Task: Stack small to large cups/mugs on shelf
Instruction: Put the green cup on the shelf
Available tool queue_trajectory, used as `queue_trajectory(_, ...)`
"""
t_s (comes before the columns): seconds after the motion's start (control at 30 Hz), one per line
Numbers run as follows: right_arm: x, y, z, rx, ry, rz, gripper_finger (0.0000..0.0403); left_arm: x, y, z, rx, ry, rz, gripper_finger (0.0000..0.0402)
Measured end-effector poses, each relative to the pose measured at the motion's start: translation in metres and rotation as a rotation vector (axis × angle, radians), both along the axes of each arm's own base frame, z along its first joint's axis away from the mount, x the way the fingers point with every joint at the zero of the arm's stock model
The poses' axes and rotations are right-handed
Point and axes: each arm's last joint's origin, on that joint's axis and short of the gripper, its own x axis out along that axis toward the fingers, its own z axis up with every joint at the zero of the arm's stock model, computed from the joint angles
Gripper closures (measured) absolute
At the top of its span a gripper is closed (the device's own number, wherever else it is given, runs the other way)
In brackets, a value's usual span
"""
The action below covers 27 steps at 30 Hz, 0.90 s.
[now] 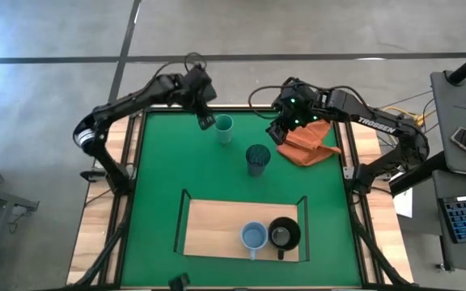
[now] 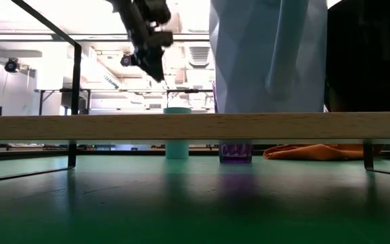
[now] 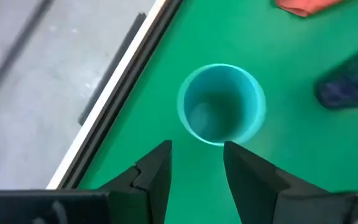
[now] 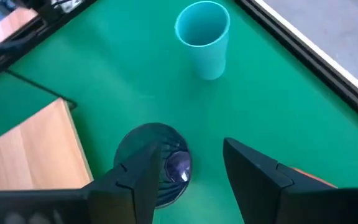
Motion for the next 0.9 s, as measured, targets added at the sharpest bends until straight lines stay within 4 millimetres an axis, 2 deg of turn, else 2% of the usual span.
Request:
queue_trajectory(0.13,-0.001,-0.003,0.000,-0.017,0.011,-0.088,0.0227,0.003,0.033,-0.011,-0.064,-0.007,-0.009,0.0271)
queue_trajectory(0.27,-0.003,-0.008,-0.001,0.016,0.003,-0.154,0.0222,0.012,0.048,-0.019,-0.139,-0.004,-0.083,0.0271)
queue_trajectory(0.53,-0.005,-0.012,-0.001,0.011,0.004,-0.244,0.0220,0.029,0.062,-0.048,-0.194,0.081,-0.131,0.0271)
queue_trajectory(0.9,-0.005,-0.013,-0.001,-0.004,0.008,-0.262,0.0220,0.033,0.062,-0.061,-0.202,0.084,-0.131,0.0271)
